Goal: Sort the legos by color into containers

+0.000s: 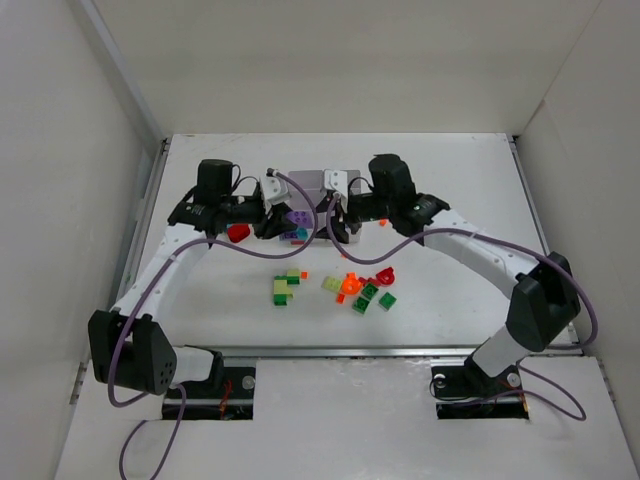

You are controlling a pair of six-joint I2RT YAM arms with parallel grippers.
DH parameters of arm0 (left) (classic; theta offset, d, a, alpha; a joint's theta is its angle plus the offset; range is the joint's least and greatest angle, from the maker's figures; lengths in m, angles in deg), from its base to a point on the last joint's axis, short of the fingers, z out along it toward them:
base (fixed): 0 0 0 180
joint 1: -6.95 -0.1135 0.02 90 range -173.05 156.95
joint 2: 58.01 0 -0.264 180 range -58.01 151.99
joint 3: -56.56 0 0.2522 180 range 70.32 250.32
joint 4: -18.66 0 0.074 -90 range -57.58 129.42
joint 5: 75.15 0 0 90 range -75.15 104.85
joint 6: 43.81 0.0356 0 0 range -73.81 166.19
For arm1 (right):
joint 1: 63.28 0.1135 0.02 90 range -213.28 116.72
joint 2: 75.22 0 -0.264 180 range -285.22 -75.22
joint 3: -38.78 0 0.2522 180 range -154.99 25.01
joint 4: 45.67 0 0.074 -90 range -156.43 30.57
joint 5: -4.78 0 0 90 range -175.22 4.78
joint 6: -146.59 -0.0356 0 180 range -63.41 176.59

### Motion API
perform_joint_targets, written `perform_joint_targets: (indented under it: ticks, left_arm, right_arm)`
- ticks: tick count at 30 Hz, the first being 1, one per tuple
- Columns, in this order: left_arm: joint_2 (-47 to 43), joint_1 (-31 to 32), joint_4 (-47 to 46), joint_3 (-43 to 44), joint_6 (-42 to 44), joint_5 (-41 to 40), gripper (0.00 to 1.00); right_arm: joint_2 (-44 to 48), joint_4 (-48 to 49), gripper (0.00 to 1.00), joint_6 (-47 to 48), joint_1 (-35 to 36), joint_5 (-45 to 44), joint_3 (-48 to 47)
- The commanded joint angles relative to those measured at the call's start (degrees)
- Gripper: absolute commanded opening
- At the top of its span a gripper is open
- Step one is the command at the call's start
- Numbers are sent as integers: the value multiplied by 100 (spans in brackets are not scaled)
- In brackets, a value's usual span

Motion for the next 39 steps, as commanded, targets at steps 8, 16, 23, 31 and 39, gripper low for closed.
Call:
perform_joint_targets:
  ticks: [8,16,23,31,39]
  left_arm:
    - [-289,111,203,452,637,692,0]
    - [-342,111,432,399,832,692,0]
    - [-342,111,484,399,832,806,0]
    - [-342,111,379,347,770,806,0]
    - [-342,111,421,346,568,447,56]
  right_arm:
    - [-543,250,64,-178,84,769,-710]
    - [-657,250,64,-284,137,268,-772]
    - [-815,311,62,-336,137,355,-886]
    - [-921,311,27,-451,190,786,-947]
    - [-816,311,2,-451,243,786,-895]
